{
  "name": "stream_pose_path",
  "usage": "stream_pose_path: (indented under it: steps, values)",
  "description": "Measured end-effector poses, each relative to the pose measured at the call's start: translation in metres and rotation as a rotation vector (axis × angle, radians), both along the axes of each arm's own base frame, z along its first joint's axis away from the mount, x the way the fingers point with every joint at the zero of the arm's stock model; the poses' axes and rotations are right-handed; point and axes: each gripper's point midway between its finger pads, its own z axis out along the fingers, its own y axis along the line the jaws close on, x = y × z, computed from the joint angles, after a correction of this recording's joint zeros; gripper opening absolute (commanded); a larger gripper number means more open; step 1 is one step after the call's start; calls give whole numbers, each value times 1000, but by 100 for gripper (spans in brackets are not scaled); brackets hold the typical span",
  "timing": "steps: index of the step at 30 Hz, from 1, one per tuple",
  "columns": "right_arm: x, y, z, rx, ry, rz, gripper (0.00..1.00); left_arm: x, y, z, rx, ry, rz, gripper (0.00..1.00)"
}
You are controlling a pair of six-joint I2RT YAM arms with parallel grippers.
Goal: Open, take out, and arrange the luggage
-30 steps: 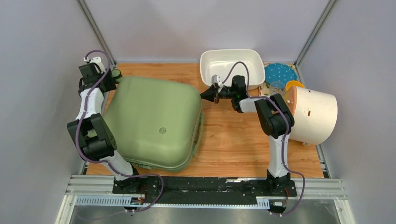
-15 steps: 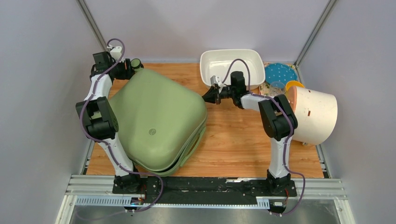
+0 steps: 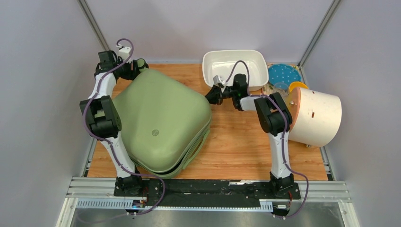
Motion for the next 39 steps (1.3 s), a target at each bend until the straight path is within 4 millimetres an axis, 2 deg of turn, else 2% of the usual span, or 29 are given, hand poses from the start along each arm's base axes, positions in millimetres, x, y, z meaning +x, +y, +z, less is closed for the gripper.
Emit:
stream_pose_path:
  steps: [8,9,11,12,15,17,21,23,27,30,33,36,39]
  values:
    - [2,5,-3,12,36,93,0,0,0,-1,13,-5,-8,68]
    - [2,5,-3,11,42,93,4,1,1,-1,16,-4,-4,68]
    - [2,5,-3,9,54,91,20,1,2,-2,22,-3,5,72]
    - [4,4,-4,8,60,82,36,1,3,-3,24,-1,13,73]
    - [24,6,-1,10,84,-35,56,-2,8,-6,30,3,52,76]
    - [40,4,8,-6,77,-136,62,-8,8,-12,16,29,75,77]
    - [60,-14,45,-69,59,-309,82,-26,17,-22,-1,100,126,77]
    - [68,-35,69,-110,56,-414,83,-36,27,-18,-9,127,161,76]
    - [70,-78,95,-198,96,-603,84,-54,44,4,12,130,222,75]
    - [46,-108,99,-275,176,-703,84,-76,48,21,33,106,244,75]
    - [-2,-120,90,-342,284,-730,83,-102,50,34,67,61,258,75]
    - [-53,-120,77,-399,370,-713,83,-123,50,50,102,-10,261,75]
    - [-107,-107,61,-456,414,-651,84,-137,46,62,136,-78,255,75]
